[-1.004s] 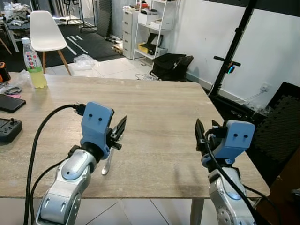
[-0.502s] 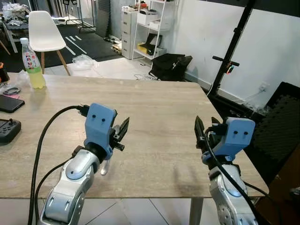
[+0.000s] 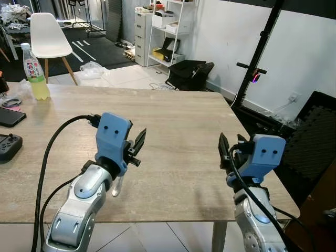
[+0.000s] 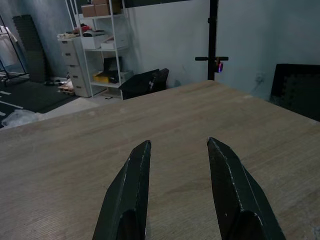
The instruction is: Setting the table
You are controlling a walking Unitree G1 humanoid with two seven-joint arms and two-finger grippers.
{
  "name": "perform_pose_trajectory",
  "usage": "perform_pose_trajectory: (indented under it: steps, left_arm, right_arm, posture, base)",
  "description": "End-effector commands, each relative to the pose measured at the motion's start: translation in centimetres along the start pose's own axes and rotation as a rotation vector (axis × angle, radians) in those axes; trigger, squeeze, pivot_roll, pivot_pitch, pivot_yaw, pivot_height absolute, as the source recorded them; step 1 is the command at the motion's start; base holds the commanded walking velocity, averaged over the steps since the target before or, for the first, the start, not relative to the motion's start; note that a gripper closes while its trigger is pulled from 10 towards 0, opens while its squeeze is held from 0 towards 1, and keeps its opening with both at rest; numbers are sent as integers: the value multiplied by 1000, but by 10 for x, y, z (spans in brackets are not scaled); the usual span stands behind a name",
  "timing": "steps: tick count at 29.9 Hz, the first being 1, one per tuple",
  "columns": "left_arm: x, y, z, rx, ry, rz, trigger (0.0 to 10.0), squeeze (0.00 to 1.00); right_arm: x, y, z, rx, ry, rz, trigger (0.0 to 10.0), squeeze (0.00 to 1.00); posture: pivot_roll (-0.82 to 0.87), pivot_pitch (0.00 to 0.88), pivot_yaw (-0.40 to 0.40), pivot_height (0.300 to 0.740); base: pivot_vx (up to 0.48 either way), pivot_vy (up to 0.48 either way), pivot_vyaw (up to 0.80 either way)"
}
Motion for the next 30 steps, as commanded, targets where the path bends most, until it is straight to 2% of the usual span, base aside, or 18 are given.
perform_pose_trajectory:
  steps: [1, 30]
  left_arm:
    - [-1, 0, -7, 21, -3, -3, 10000, 0]
    - [1, 2, -3, 23, -9, 3, 10000, 0]
  right_arm:
    - [-1, 2, -3, 8, 9, -5, 10000, 0]
    - [0, 3, -4, 19, 5, -11, 10000, 0]
  posture:
    - [88, 0, -10, 740]
    - [132, 32, -4, 740]
  base:
    - [0, 0, 0]
    - [0, 0, 0]
Point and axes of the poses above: a point about 5 cm out from each wrist's last joint towards the gripper, its own y axis pointing back from the gripper into the wrist, its own z axis along the axis of the wrist's last joint, x = y × z, the point moved 5 cm from there along -y, pointing out of the wrist towards the gripper, and after that the axes turned 12 degrees about y, right-handed, at the moved point
